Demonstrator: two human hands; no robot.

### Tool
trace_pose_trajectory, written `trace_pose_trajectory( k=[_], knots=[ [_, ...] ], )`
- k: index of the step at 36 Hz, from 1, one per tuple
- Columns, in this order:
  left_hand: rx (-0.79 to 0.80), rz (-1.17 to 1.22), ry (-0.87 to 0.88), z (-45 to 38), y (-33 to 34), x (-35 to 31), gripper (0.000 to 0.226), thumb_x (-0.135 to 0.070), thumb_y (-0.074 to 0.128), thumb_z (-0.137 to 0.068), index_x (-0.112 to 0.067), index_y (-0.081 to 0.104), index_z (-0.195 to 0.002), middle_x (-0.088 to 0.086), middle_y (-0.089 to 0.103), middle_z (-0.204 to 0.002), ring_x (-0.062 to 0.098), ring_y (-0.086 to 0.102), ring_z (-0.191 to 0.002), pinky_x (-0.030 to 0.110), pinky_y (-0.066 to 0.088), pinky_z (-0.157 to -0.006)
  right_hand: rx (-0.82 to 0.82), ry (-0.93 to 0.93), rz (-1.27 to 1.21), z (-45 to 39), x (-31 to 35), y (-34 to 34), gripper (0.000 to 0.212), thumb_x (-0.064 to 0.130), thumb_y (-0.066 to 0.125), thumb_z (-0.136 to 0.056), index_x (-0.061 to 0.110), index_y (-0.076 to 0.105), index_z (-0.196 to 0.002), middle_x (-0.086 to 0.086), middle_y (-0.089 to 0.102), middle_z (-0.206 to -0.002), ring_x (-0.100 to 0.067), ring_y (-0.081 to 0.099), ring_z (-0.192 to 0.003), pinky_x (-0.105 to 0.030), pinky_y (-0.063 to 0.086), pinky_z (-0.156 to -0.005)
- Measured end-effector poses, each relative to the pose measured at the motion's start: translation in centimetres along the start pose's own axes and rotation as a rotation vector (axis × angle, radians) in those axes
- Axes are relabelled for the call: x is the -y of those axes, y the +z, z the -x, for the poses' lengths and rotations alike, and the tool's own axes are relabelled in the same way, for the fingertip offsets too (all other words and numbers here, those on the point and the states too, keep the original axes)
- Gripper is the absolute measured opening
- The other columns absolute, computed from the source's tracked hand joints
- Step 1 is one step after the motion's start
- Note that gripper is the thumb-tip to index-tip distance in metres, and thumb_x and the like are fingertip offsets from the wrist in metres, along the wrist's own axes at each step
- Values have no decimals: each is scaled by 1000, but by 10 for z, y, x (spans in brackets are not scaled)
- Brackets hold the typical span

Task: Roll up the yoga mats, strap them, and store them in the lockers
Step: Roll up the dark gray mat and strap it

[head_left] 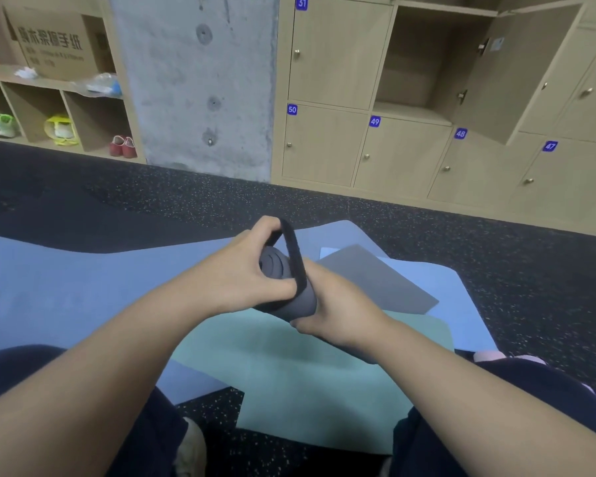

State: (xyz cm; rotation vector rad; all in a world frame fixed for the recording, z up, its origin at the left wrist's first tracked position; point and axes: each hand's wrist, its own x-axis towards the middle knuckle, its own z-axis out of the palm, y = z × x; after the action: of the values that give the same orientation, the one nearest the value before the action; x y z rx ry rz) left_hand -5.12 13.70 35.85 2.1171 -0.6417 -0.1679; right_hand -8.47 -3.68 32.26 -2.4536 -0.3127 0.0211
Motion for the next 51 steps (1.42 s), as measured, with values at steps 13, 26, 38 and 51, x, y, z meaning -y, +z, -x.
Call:
trace_pose_trajectory(
  k=[13,26,38,51],
  knots=[
    [-219,66,44,-1,0,2,44,-33,70,-64,-36,47,-101,-14,58,-101,2,58,-81,22,48,-55,-45,7,-59,1,-13,12,97,29,85,-71,36,23,-146,23,44,-129,0,47,-116,-14,39,-84],
    [-664,-6,266,-3,7,21,52,-41,71,-71,-20,41,-108,1,36,-116,11,45,-107,28,45,-93,-172,207,-107,-5,-8,17,75,39,79,-74,23,29,-127,12,53,-108,-18,59,-106,-40,51,-87],
    [-577,-258,354,-8,16,19,25,-19,74,-83,-19,56,-101,-14,50,-92,8,42,-96,8,31,-84,-250,251,-78,-8,-6,11,63,41,75,-76,27,27,-114,9,56,-100,-22,61,-98,-40,52,-80],
    [-543,-321,358,-9,27,18,30,-23,78,-78,-12,60,-99,-4,43,-102,15,42,-100,28,35,-86,-338,207,-171,-10,-8,6,62,39,75,-74,35,34,-120,19,61,-97,-13,62,-94,-37,54,-78]
  ],
)
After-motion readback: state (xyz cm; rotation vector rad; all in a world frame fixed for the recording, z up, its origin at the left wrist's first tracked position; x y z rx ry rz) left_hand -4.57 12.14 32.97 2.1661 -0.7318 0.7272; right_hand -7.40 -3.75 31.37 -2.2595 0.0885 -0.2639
